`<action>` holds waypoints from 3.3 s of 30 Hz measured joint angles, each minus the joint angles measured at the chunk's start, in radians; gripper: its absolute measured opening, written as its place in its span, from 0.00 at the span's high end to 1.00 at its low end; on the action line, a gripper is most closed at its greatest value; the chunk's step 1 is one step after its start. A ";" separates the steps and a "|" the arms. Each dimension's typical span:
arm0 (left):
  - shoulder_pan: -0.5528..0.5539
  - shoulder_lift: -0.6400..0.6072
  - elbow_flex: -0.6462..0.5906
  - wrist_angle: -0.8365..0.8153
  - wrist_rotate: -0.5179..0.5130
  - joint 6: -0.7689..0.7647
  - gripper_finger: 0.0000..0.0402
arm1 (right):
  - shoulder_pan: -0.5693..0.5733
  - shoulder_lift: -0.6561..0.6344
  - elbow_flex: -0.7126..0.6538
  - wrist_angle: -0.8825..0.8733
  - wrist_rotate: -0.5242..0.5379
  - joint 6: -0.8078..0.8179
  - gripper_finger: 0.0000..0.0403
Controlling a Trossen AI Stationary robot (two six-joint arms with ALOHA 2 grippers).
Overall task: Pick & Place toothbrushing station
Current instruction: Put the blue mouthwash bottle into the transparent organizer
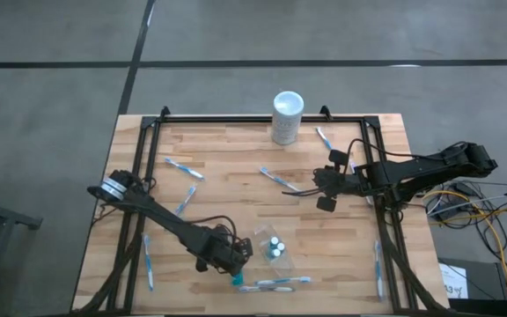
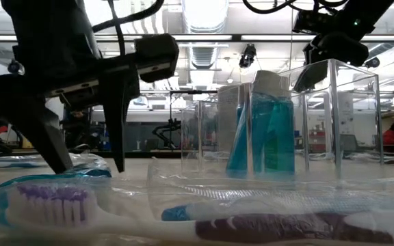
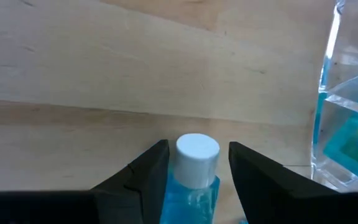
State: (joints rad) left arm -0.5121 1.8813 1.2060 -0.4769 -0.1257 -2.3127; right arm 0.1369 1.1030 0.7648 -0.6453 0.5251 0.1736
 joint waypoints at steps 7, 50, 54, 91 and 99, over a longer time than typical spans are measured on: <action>0.000 0.017 0.002 0.013 0.003 0.006 0.57 | 0.000 0.000 0.000 0.007 0.000 0.002 0.83; -0.003 -0.097 0.000 -0.019 -0.361 0.335 0.75 | 0.000 0.000 0.000 0.019 0.000 0.001 0.83; -0.014 -0.133 0.012 -0.020 -0.500 0.472 0.75 | 0.000 0.000 0.000 0.022 0.000 0.002 0.83; -0.035 -0.049 0.082 0.510 -0.763 1.839 0.75 | 0.000 0.000 0.000 0.031 0.000 0.002 0.83; -0.035 -0.013 0.082 0.590 -0.753 1.826 0.75 | 0.000 0.000 0.000 0.032 0.000 0.000 0.83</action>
State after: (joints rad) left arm -0.5468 1.8685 1.2877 0.1126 -0.8790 -0.4868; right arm 0.1368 1.1027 0.7650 -0.6132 0.5251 0.1734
